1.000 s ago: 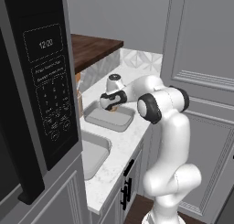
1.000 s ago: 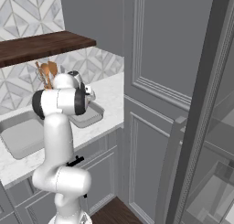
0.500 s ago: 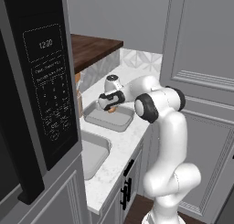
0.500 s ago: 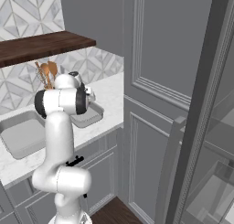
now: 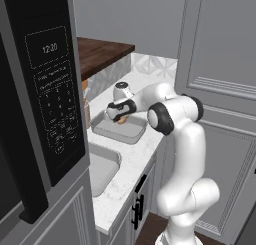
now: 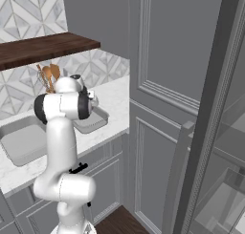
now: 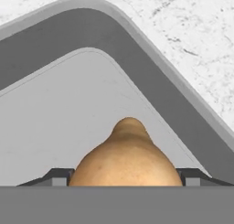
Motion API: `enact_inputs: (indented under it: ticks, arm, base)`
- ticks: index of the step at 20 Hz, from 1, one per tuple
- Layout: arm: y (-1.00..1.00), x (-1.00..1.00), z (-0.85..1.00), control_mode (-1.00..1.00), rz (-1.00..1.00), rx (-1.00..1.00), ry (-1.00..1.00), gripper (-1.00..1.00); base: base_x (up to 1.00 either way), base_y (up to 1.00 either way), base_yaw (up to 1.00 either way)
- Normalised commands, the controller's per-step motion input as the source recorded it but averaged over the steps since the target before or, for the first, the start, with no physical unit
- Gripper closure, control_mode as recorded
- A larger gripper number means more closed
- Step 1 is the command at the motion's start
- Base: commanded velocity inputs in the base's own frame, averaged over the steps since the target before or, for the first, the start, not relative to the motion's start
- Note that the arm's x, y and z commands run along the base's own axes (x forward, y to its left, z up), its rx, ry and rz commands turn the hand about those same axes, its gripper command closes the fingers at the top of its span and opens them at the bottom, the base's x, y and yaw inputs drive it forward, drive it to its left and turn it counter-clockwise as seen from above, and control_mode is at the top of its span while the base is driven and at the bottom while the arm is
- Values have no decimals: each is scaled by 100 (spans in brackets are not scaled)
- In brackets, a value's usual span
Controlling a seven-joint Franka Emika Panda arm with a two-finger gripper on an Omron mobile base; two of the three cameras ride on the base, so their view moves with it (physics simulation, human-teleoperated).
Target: Place one squash and one chicken drumstick in each tupperware on the nearby counter, to pack two identical lunches.
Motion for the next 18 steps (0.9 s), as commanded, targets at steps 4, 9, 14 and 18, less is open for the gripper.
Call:
enact_inputs:
  ticks: [4, 9, 14, 18]
  arm:
    - [0, -36, 0, -100, 0, 0, -12, -100]
    - [0, -29, 6, -100, 0, 0, -11, -100]
    - [0, -83, 52, -100, 0, 2, -15, -100]
    - [-4, -100, 72, -100, 0, 6, -2, -100]
  base:
    - [0, 0, 0]
    - [0, 0, 0]
    - [0, 0, 0]
    - [0, 0, 0]
